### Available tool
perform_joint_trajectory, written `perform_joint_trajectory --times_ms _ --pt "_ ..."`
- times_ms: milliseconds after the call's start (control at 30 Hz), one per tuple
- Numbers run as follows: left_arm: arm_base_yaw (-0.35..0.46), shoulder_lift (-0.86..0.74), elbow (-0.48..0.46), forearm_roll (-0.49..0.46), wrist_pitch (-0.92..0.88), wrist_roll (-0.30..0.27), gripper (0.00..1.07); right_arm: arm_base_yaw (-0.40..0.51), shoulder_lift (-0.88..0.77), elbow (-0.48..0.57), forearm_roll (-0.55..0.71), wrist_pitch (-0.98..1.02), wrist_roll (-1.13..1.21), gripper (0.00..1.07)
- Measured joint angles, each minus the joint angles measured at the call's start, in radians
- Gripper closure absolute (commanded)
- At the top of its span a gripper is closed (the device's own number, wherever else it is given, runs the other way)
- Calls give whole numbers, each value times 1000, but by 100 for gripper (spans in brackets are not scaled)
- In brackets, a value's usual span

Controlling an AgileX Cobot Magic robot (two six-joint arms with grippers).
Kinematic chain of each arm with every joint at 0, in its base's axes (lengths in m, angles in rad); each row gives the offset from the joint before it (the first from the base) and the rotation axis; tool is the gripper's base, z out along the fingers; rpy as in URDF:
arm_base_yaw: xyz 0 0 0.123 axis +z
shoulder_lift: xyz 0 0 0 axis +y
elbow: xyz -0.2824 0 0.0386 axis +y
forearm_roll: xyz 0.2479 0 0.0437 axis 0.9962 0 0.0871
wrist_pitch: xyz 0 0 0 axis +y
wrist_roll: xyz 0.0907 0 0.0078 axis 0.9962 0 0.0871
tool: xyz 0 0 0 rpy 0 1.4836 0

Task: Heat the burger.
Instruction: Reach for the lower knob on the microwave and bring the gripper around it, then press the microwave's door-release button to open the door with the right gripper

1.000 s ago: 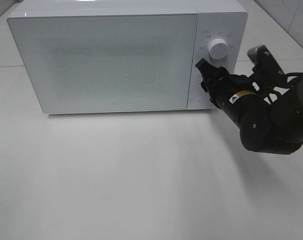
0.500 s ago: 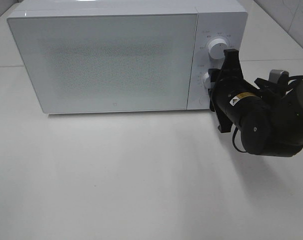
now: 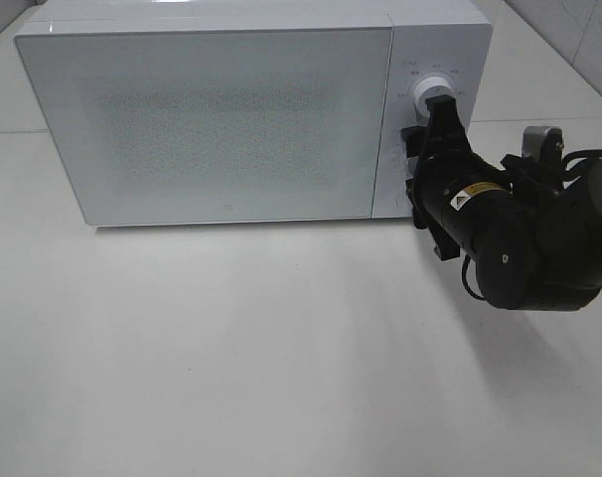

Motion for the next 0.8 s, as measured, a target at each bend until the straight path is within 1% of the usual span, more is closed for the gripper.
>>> perform_joint_trajectory --times_ms 67,100,167,200,233,267,333,367,433,467,500,533,567,600,633,667,700,733,767,800 --pt "0 0 0 0 0 0 106 0 -18 -1 -8 29 -119 38" --pt "0 0 0 0 0 0 106 0 -18 -1 -8 29 -119 38" --pt "0 0 0 0 0 0 106 0 -42 -7 -8 93 -238 38" --pt "0 0 0 0 0 0 106 0 -42 -7 -8 93 -238 38" --pt "0 0 0 0 0 0 106 -1 -58 -10 -6 139 -313 38" --pt "0 0 0 0 0 0 106 -1 -58 -10 -6 139 -313 38" --pt "0 0 0 0 0 0 106 -2 -112 -12 -6 221 -487 38" --pt "0 0 0 0 0 0 106 -2 -112 -12 -6 221 -487 38" --pt "0 0 0 0 0 0 106 -2 -154 -12 -9 285 -624 38" --pt "0 0 0 0 0 0 106 -2 -154 -12 -9 285 -624 38" --pt "0 0 0 0 0 0 106 -2 -169 -12 -9 312 -676 38" --pt "0 0 0 0 0 0 106 -2 -196 -12 -11 362 -783 38" --pt "0 0 0 0 0 0 106 -2 -196 -12 -11 362 -783 38" --pt "0 0 0 0 0 0 106 -2 -220 -12 -12 412 -882 38" --pt "0 0 0 0 0 0 106 -2 -220 -12 -12 412 -882 38" --pt "0 0 0 0 0 0 106 -2 -233 -12 -12 441 -939 38" --pt "0 0 0 0 0 0 106 -2 -258 -12 -13 502 -1040 38" --pt "0 0 0 0 0 0 106 -2 -258 -12 -13 502 -1040 38" --pt "0 0 0 0 0 0 106 -2 -278 -12 -13 558 -1139 38" --pt "0 0 0 0 0 0 106 -2 -278 -12 -13 558 -1139 38"
